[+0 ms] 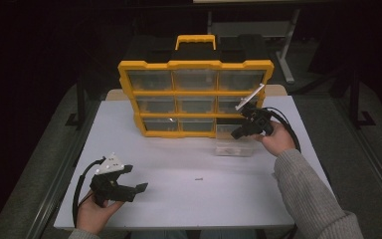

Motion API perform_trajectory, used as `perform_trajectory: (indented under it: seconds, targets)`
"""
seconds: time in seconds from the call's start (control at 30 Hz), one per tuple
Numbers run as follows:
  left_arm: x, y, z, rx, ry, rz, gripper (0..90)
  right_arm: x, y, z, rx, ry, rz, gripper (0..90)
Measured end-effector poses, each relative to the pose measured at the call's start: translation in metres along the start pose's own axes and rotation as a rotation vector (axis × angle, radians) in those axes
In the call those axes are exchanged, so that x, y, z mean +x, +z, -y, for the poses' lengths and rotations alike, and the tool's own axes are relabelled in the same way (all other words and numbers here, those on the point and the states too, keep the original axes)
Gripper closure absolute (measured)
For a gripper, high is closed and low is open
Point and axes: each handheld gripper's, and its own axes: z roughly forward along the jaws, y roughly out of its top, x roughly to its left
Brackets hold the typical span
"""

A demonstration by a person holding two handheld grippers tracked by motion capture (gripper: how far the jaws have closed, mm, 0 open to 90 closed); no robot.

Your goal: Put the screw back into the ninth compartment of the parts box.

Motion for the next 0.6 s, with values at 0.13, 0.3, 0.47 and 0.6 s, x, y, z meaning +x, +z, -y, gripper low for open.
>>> perform_trajectory:
  seconds: [0.13, 0.3, 0.47, 0.6]
  targets:
    - [0.0, 0.0, 0.0, -0.003, 0.001, 0.001, 17.5, -0.001, 0.003, 0.0, 0.002, 0.011, -0.007, 80.4]
    - [0.0, 0.0, 0.0, -0.004, 0.003, -0.001, 17.5, -0.001, 0.0, 0.0, -0.014, 0.013, -0.004, 77.7]
    - [0.0, 0.0, 0.0, -0.003, 0.0, 0.002, 17.5, 0.002, -0.008, -0.003, -0.028, 0.008, -0.019, 74.8]
    - [0.0, 0.0, 0.0, 0.003, 0.005, 0.002, 17.5, 0.012, -0.02, -0.012, -0.053, -0.017, -0.024, 72.1]
